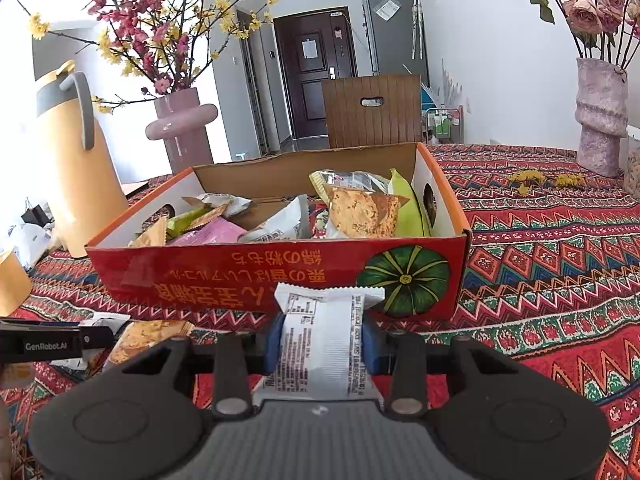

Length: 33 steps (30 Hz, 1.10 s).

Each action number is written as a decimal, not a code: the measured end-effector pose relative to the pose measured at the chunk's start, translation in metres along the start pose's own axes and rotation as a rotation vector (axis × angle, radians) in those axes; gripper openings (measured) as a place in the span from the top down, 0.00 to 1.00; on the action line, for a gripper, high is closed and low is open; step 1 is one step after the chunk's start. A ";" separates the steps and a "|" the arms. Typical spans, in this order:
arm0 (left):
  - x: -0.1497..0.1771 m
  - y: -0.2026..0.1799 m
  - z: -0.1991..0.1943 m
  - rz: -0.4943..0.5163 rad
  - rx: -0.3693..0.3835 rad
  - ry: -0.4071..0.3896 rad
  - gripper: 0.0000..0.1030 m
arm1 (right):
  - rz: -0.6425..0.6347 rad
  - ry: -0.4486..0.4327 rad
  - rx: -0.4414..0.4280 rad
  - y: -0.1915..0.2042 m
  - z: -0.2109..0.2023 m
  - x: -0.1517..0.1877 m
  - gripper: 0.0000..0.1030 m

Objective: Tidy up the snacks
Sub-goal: 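Carry both white packets up over the cardboard box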

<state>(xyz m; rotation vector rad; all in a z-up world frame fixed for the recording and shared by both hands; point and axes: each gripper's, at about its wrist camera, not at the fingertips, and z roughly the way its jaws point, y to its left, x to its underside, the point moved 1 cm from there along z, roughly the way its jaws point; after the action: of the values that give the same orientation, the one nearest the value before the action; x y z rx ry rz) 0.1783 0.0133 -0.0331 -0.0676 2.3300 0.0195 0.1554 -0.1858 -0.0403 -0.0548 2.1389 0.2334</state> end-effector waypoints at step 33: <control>-0.036 -0.008 -0.061 0.004 0.080 -0.223 0.58 | -0.063 -0.116 0.010 0.014 -0.037 -0.024 0.63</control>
<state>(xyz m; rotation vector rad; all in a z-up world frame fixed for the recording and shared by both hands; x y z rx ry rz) 0.1591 0.0043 0.0352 -0.0191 2.1056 -0.0613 0.1362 -0.1801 0.0014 -0.0999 2.0197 0.1850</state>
